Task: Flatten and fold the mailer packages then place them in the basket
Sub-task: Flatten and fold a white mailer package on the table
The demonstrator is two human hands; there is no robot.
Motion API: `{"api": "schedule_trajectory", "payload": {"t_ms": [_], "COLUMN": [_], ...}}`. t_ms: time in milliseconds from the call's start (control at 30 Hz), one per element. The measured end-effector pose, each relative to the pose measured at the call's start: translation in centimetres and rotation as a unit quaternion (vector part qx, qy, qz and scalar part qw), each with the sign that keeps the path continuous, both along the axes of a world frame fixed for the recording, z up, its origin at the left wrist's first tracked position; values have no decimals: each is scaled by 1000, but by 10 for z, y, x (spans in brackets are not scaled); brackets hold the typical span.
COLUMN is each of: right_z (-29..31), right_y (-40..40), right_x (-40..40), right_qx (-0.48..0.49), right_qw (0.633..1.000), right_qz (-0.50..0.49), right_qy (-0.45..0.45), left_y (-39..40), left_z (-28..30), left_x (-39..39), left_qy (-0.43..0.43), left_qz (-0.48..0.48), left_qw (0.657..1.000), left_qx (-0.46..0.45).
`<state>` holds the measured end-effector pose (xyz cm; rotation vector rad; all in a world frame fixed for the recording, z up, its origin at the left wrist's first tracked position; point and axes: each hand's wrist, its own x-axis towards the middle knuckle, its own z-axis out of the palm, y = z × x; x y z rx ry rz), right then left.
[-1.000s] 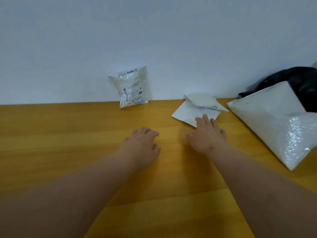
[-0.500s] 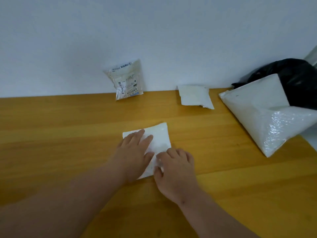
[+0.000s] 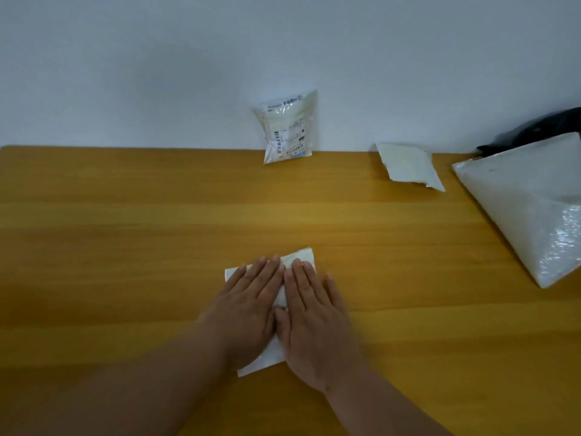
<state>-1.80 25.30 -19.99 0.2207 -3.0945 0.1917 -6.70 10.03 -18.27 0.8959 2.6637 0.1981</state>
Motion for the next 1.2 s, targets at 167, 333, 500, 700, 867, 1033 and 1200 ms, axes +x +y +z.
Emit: {"api": "schedule_trajectory", "payload": {"t_ms": [167,333,500,700,867,1033,1200], "right_z": [-2,0,3,7,16,21,40], "right_y": [-1,-3,-7,-8,-6,3,-15], "right_x": [0,-1,-2,-1,-3,7,8], "right_qx": [22,27,30,27,25,-75,-80], "right_qw": [1000,1000,999,998,997,983,966], "right_qz": [6,9,-5,-13,1,-138,-222], "right_qy": [-1,-3,-26,-53,-75,-93,-104], "left_y": [4,3,4,4,2,-20,-26], "left_z": [2,4,-2,3,15,26,30], "left_x": [1,1,-1,1,-6,-8,-4], "left_qy": [5,-2,58,11,-30,-23,-25], "left_qz": [16,18,9,3,7,149,211], "left_qw": [1000,1000,998,999,998,988,977], "left_qx": [10,-5,-6,-38,-52,-21,-23]}}
